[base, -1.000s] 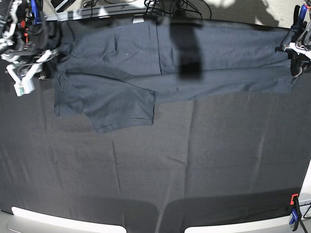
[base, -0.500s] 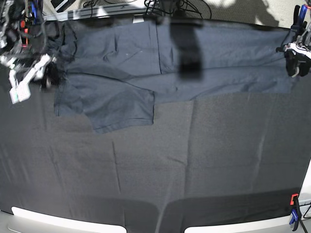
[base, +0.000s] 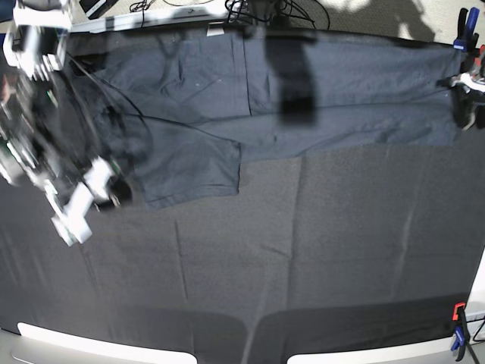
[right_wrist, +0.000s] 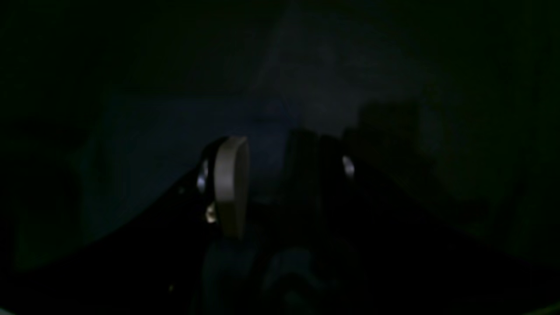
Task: Layout the t-shirt on the table in an organized manner, then fold the t-shirt properly
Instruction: 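Release the fabric and move the right gripper over the folded sleeve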
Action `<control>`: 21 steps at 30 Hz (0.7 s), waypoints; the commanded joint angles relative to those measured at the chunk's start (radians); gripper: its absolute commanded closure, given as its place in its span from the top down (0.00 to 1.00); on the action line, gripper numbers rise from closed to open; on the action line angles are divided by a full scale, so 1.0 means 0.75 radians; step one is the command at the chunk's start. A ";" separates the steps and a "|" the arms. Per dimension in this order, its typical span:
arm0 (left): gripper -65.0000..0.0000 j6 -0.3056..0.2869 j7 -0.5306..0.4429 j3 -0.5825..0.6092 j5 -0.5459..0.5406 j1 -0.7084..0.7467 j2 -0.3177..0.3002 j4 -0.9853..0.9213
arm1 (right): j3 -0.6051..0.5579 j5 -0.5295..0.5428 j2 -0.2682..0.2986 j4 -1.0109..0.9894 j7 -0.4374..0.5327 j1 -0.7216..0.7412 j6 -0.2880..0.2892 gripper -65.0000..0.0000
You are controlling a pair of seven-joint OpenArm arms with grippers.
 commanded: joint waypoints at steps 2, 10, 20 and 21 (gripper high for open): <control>0.41 -0.003 -0.039 -0.009 -0.019 0.002 0.000 0.063 | -0.045 -0.056 -0.018 -0.079 0.022 0.120 -0.027 0.40; 0.41 -0.005 -0.040 -0.008 -0.010 0.001 0.025 0.090 | -0.132 -0.241 -0.186 -0.514 0.017 0.376 -0.027 0.40; 0.41 -0.005 -0.040 -0.008 -0.011 0.001 0.025 0.090 | -0.132 -0.258 -0.233 -0.664 -0.032 0.420 -0.026 0.39; 0.41 -0.005 -0.040 -0.008 -0.011 0.001 0.025 0.090 | -0.134 -0.257 -0.234 -0.664 -0.037 0.420 -0.026 0.39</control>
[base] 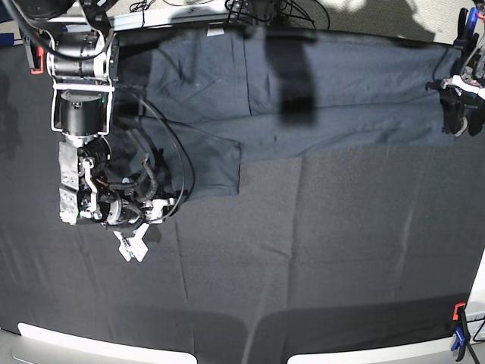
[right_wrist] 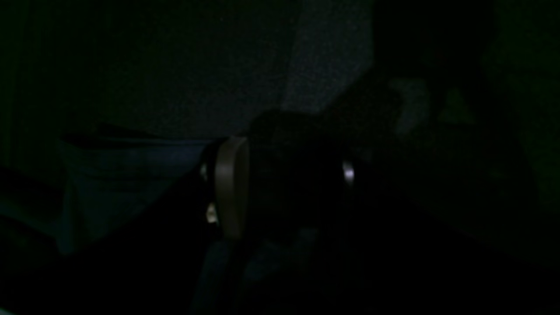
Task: Layout the t-shirt on the table in an organized manner, then fold the t-shirt properly
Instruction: 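Release the fabric and move the right gripper over the folded sleeve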
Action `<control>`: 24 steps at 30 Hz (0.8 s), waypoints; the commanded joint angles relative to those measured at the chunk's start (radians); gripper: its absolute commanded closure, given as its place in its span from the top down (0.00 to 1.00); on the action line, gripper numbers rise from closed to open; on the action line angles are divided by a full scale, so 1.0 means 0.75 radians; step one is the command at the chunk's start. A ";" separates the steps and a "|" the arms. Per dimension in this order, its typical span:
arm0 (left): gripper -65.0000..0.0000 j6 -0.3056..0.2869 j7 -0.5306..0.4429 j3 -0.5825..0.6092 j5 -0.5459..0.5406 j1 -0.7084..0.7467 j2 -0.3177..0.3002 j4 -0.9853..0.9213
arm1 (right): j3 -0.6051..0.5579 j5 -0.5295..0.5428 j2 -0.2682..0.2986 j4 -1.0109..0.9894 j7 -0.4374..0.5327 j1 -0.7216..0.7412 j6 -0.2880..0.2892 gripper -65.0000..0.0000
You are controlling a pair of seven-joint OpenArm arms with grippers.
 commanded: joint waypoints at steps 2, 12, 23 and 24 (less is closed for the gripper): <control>0.41 -0.005 -0.040 -0.009 -0.022 -0.002 -0.022 0.023 | -0.013 0.008 0.007 0.014 -0.043 0.033 0.008 0.39; 0.41 -0.004 -0.040 -0.009 -0.022 -0.002 -0.022 0.023 | -0.176 0.004 0.008 0.017 -0.090 0.034 0.174 0.02; 0.41 0.000 -0.041 -0.009 -0.021 -0.002 -0.022 0.023 | -0.176 -0.069 0.009 0.416 -0.103 -0.076 0.214 0.00; 0.41 0.001 -0.040 -0.009 -0.021 -0.002 -0.022 0.023 | -0.176 -0.069 0.009 0.493 -0.110 -0.114 0.214 0.00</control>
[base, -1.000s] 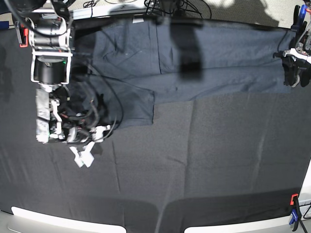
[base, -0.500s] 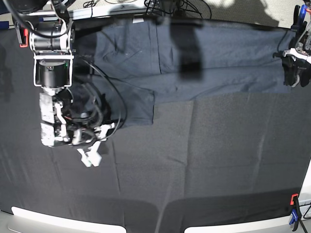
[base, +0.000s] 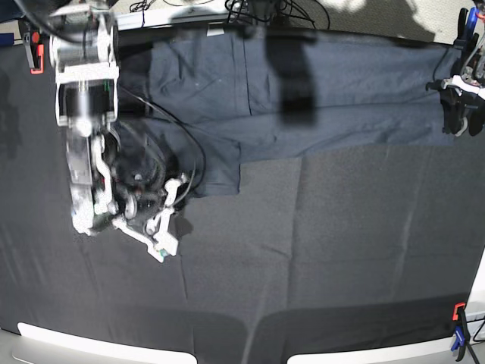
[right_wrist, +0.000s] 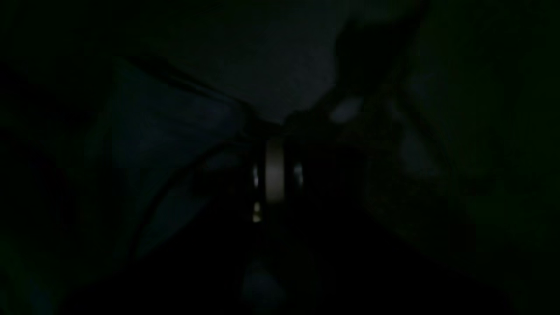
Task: Layout the t-shirt on the table in an organized manner, then fold the t-shirt properly
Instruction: 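Release the fabric and move the right gripper over the folded sleeve, then grasp the sleeve end with the right gripper and tuck it inward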
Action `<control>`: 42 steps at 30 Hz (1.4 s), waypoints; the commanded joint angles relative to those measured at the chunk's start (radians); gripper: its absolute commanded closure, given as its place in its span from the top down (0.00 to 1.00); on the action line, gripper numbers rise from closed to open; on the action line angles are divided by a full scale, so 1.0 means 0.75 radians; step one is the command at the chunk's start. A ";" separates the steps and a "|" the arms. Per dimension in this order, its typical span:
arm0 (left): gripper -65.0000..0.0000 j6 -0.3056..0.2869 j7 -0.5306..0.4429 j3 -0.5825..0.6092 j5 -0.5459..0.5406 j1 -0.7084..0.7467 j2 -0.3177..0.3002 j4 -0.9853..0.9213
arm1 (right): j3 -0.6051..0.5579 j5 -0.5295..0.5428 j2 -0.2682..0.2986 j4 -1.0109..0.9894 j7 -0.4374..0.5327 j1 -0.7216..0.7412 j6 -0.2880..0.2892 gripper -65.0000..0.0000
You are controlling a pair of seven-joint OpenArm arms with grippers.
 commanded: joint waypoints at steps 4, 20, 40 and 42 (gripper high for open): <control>0.41 -0.001 -0.040 -0.009 -0.022 -0.003 -0.025 0.023 | 0.006 0.027 0.010 0.320 -0.015 -0.161 0.011 0.00; 0.41 -0.001 -0.041 -0.009 -0.022 -0.003 -0.025 0.023 | 0.005 0.023 0.010 0.963 0.089 -0.843 0.011 0.00; 0.41 -0.001 -0.042 -0.009 -0.022 -0.003 -0.025 0.023 | 0.005 0.271 0.010 1.091 0.017 -1.130 0.011 0.02; 0.41 -0.001 -0.044 -0.009 -0.022 -0.003 -0.025 0.023 | 0.005 0.317 0.010 1.091 -0.047 -1.127 0.011 0.13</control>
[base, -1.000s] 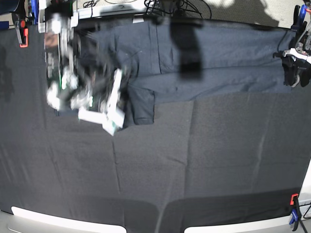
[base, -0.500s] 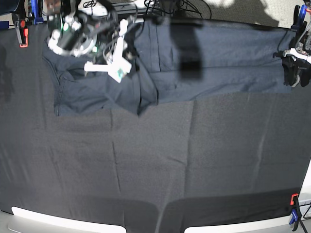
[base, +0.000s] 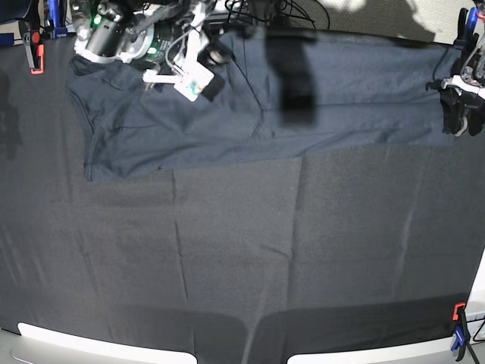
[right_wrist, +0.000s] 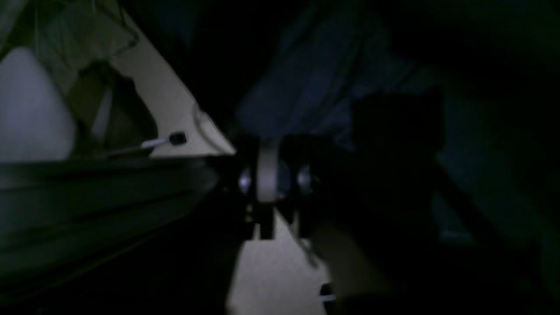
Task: Layout the t-shirt on the table in an organized manner, then fold the t-shirt properly
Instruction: 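Grasp the sleeve end with the right gripper and tuck it inward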
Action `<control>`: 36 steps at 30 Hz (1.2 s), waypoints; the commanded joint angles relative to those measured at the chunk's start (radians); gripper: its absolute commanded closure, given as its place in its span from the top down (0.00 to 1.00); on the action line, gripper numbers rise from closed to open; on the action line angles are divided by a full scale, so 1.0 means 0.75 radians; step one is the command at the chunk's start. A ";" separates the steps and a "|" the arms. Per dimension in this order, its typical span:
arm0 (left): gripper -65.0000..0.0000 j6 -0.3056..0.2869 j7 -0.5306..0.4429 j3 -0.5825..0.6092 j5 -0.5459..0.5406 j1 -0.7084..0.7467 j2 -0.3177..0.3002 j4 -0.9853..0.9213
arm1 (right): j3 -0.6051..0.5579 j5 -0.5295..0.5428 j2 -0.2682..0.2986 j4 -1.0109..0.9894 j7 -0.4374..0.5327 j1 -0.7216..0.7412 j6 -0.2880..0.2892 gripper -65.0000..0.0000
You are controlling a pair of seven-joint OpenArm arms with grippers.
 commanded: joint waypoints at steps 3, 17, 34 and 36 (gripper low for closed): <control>0.41 -0.001 -0.058 -0.009 -0.022 -0.003 -0.022 0.023 | 0.005 0.173 0.004 0.027 0.000 -0.001 0.007 0.28; 0.41 -0.002 -0.060 -0.009 -0.022 -0.002 -0.023 0.023 | 0.005 0.326 0.003 0.031 0.067 0.187 0.007 0.29; 0.41 0.199 0.154 -0.009 0.017 0.000 -0.022 -0.092 | 0.237 0.128 0.003 0.031 0.067 0.231 0.007 0.29; 0.41 0.199 0.152 -0.009 0.009 -0.003 -0.022 -0.174 | 0.297 0.128 0.003 0.031 0.068 0.231 0.007 0.29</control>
